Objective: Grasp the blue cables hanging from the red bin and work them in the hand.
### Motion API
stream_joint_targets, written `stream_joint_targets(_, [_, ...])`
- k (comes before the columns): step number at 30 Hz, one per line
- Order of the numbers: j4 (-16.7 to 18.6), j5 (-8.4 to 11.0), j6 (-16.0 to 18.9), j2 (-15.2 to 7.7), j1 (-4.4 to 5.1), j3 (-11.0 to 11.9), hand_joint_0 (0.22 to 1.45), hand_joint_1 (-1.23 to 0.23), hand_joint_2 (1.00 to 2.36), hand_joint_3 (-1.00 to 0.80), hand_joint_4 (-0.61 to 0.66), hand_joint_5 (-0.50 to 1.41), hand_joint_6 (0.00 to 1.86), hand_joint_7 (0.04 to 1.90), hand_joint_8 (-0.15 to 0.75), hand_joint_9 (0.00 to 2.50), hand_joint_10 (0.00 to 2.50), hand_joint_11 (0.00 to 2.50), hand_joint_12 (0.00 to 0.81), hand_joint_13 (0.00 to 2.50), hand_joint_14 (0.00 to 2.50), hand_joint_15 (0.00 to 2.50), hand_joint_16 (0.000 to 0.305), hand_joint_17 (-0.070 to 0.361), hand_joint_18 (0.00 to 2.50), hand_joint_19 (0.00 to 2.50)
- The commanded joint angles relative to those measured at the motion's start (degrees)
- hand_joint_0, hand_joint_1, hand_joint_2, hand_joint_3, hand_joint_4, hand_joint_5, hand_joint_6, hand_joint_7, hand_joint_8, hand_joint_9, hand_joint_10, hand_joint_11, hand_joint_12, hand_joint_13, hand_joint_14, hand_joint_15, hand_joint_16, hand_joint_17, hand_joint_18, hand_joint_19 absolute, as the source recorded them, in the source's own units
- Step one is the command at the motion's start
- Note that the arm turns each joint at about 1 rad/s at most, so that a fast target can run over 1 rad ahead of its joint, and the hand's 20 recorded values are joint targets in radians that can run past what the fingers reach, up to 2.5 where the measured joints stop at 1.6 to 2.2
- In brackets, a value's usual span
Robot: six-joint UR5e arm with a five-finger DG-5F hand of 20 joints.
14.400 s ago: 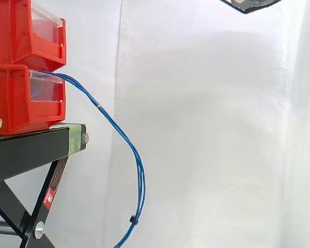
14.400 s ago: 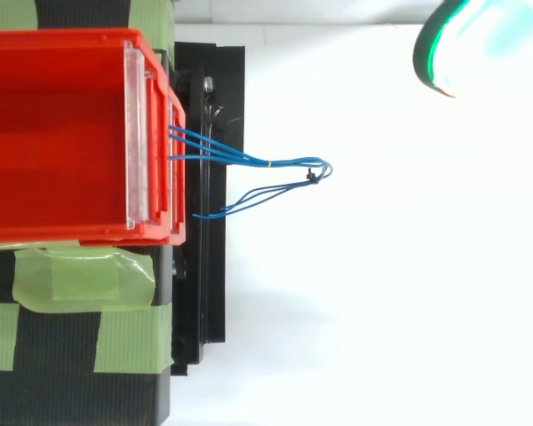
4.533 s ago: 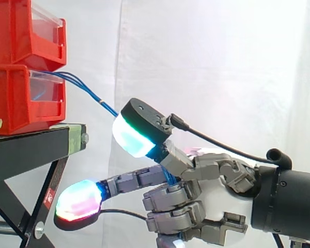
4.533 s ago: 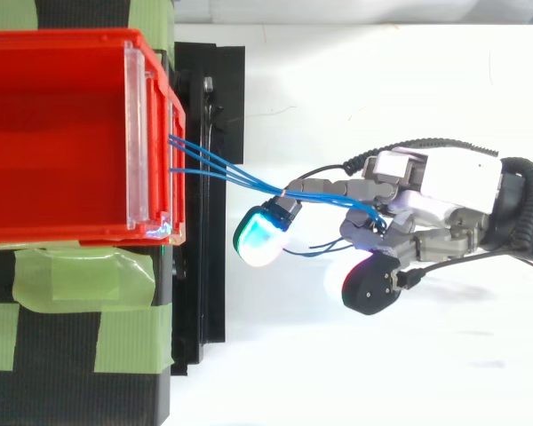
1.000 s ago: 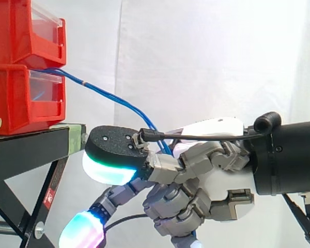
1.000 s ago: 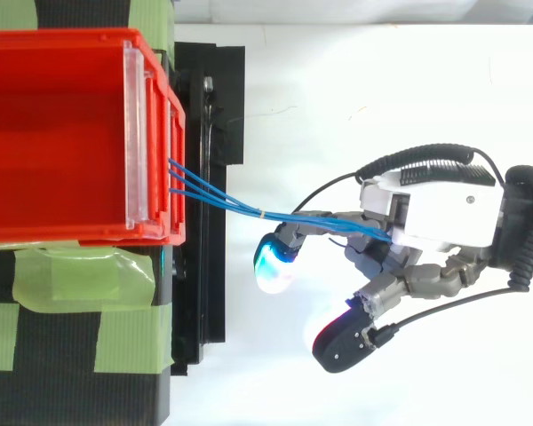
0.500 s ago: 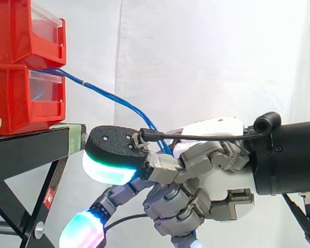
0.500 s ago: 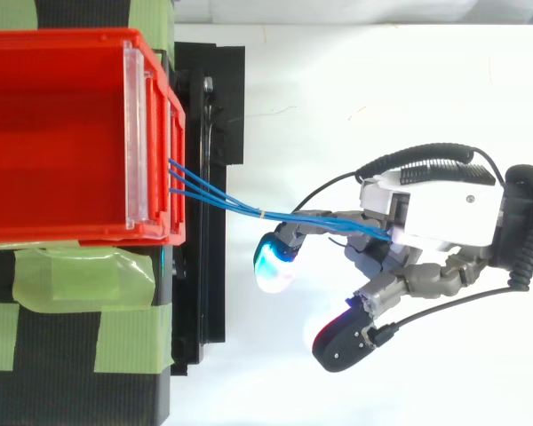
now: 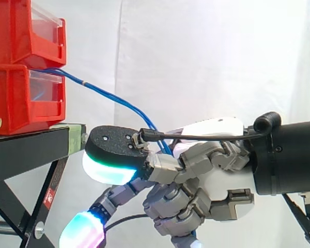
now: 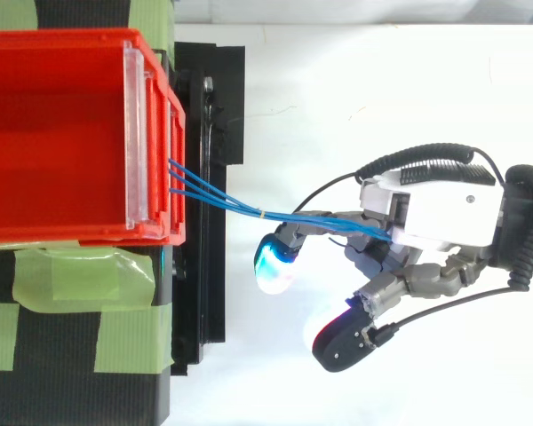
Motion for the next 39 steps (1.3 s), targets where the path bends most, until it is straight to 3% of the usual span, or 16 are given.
stream_joint_targets(1, [0.00,0.00,0.00,0.00,-0.02,-0.01,0.72,-0.56,1.00,-0.93,0.39,0.25,0.01,1.04,0.545,1.80,2.50,2.50,0.737,2.08,2.50,1.96,0.250,0.187,2.50,0.67])
stream_joint_targets(39, [0.00,0.00,0.00,0.00,-0.02,-0.01,0.73,-0.56,1.00,-0.91,0.39,0.25,0.01,1.05,0.539,1.79,2.50,2.50,0.725,2.05,2.50,1.97,0.244,0.183,2.50,0.67])
